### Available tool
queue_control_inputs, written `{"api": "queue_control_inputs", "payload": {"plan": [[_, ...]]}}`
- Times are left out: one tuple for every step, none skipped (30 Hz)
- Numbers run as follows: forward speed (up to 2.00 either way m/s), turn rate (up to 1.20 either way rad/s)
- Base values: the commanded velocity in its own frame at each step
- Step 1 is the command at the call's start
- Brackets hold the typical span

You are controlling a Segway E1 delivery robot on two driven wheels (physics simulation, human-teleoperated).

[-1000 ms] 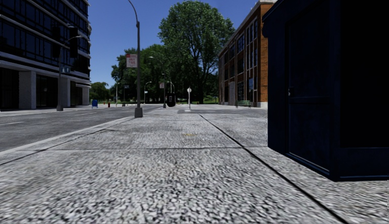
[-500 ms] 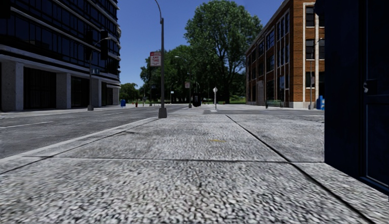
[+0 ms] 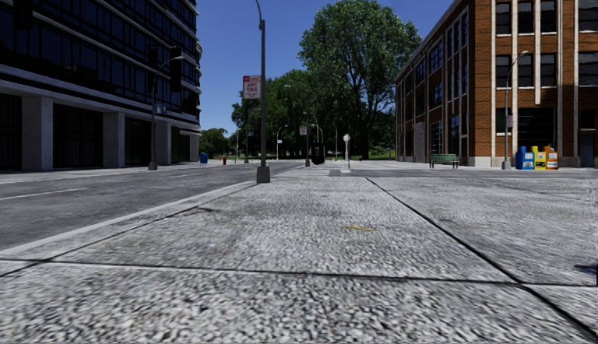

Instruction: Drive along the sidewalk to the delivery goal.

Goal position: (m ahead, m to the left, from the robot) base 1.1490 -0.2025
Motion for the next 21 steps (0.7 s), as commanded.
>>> {"api": "queue_control_inputs", "payload": {"plan": [[1.25,0.00],[1.25,0.00],[1.23,0.00],[1.17,0.00],[1.12,0.00],[1.12,0.00],[1.06,-0.22],[1.00,-0.33],[0.98,-0.31],[0.98,-0.31],[0.98,-0.06],[0.98,0.00],[0.98,0.00],[0.98,0.00],[0.98,0.00],[0.98,0.00],[0.98,0.00],[0.97,0.00],[0.97,0.00],[0.97,0.00],[0.97,0.00]]}}
